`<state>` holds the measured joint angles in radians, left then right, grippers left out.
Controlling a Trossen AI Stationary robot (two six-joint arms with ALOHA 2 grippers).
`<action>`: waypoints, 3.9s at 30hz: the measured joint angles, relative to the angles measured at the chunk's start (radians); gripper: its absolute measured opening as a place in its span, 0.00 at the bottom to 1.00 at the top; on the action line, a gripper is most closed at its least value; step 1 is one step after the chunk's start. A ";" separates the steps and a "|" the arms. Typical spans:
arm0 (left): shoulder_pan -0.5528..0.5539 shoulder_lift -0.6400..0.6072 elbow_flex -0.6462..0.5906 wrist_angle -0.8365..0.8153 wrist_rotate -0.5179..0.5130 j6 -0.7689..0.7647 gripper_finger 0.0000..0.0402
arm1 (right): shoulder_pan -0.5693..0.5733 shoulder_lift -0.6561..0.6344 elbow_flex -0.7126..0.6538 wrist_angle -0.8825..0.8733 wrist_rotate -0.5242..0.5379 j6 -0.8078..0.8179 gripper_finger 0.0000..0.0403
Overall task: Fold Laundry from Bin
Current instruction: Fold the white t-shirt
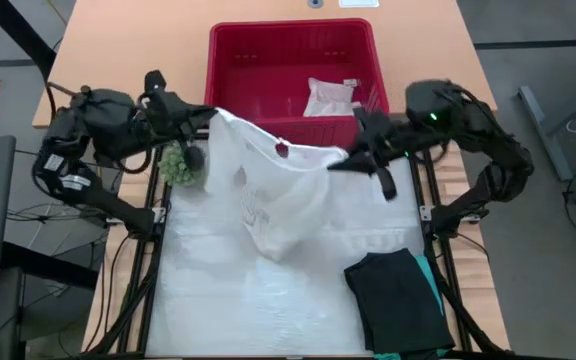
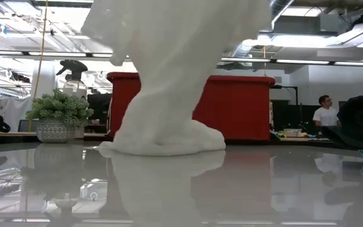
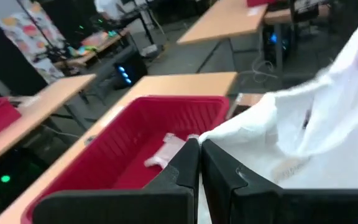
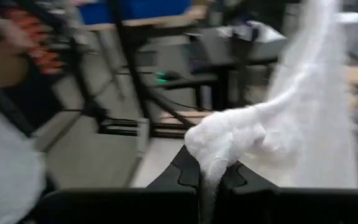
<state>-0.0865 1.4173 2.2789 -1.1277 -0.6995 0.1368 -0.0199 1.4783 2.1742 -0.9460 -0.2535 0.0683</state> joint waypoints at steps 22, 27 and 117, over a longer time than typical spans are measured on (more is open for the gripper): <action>-0.722 0.023 0.047 0.424 0.611 -0.193 0.00 | 0.715 0.043 -0.001 0.335 0.076 -0.206 0.08; -0.759 -0.010 0.075 0.417 0.489 0.022 0.00 | 0.744 0.027 0.001 0.375 0.401 -0.299 0.08; 0.356 0.652 -0.530 0.529 0.894 1.010 0.45 | -0.414 -0.056 0.000 -0.625 0.095 -0.119 0.51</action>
<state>0.2693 2.0689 1.7487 -0.5988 0.1943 1.1471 -0.4342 1.4226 2.1738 -1.5714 -0.1587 -0.0502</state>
